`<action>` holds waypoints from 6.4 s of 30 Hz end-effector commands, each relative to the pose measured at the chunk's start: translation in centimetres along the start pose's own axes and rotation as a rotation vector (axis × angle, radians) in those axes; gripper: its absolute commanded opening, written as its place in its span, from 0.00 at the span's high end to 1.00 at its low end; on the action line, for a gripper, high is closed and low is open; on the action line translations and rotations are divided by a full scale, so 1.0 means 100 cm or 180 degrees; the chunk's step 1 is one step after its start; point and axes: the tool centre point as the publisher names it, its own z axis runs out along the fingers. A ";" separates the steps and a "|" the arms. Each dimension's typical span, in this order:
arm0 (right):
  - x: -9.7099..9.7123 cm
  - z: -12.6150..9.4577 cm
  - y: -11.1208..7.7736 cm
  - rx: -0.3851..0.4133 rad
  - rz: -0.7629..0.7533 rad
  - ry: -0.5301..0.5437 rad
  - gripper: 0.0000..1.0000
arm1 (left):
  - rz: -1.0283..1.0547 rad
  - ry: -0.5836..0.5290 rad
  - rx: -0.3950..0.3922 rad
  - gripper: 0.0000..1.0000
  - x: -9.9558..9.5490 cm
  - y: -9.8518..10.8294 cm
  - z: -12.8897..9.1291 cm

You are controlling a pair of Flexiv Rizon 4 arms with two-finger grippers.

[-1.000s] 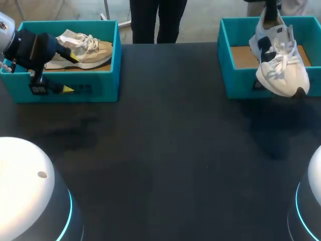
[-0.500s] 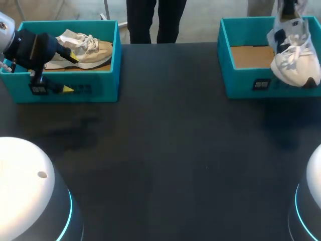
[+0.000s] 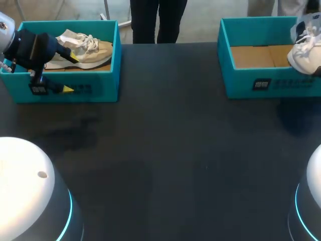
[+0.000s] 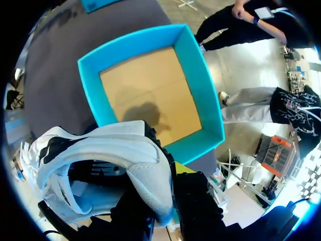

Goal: Take the shoe out of the shoebox, open the shoe tongue, remove and reinsert the insole, then place the shoe into the shoebox

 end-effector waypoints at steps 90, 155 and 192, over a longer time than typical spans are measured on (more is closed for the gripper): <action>0.014 0.033 -0.072 0.1033 0.5412 0.0350 1.00 | 0.0001 0.0002 -0.0009 0.00 0.001 0.000 0.000; 0.023 0.138 -0.028 0.1215 0.5285 0.0278 1.00 | 0.0001 0.0002 -0.0009 0.00 0.001 0.000 0.000; 0.028 0.180 -0.026 0.1113 0.5206 0.0196 1.00 | 0.0001 0.0002 -0.0009 0.00 0.001 0.000 0.000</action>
